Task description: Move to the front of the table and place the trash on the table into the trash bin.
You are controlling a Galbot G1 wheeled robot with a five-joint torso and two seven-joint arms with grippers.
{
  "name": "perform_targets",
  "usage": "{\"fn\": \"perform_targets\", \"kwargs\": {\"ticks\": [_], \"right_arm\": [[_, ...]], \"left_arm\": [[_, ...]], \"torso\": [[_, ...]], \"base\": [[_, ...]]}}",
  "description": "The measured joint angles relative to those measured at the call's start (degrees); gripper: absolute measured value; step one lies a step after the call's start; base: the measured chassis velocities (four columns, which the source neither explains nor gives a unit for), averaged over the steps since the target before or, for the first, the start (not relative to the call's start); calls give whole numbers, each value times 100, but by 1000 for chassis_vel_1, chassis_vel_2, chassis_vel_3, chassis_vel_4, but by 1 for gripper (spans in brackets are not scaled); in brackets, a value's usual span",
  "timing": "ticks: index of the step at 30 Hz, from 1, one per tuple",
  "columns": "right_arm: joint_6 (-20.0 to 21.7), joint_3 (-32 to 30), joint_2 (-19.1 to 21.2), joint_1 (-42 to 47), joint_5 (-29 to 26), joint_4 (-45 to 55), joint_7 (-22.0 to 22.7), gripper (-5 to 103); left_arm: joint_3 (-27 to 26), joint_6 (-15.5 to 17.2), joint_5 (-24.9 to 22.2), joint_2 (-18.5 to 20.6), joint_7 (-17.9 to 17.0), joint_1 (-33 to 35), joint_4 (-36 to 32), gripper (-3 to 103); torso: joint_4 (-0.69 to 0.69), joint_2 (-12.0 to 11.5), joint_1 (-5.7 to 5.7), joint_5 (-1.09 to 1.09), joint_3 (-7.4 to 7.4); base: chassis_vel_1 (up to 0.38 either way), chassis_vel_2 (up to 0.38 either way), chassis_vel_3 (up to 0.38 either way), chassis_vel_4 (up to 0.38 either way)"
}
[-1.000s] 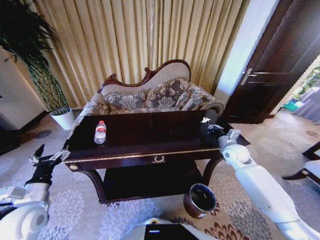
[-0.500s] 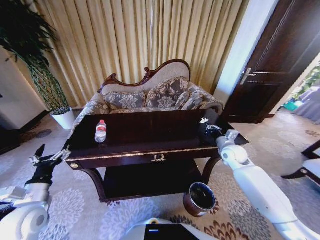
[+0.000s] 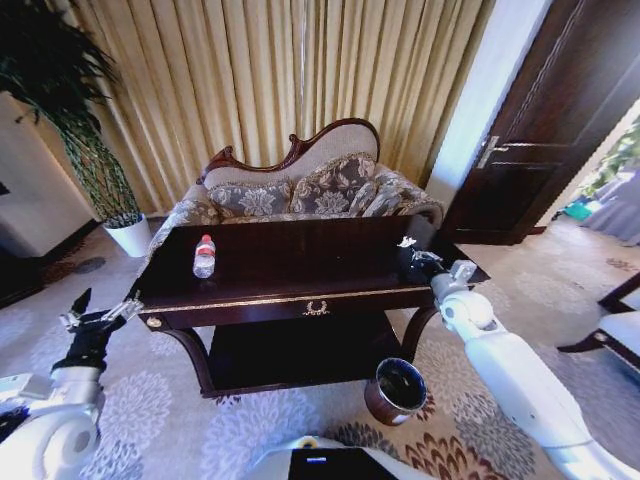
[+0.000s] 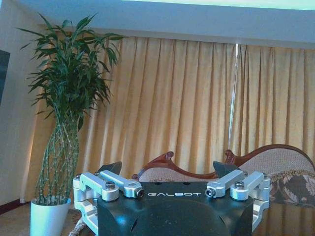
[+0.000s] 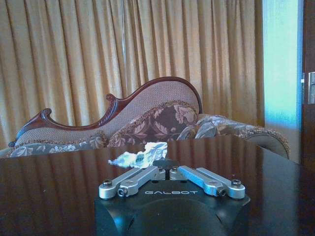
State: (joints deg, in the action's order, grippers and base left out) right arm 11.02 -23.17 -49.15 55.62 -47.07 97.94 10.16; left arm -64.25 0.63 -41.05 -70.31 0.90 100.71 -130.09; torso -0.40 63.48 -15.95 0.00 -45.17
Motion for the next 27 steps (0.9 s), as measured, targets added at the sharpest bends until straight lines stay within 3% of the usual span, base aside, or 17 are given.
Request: {"fn": "perform_targets", "kwargs": {"ticks": [27], "right_arm": [[-8, 45, -30, -10, 3, -8, 51, 0]], "left_arm": [[23, 3, 10, -37, 43, -6, -32, 100]], "torso": [[-1, 0, 0, 0, 0]], "base": [[90, -92, -87, 93]]}}
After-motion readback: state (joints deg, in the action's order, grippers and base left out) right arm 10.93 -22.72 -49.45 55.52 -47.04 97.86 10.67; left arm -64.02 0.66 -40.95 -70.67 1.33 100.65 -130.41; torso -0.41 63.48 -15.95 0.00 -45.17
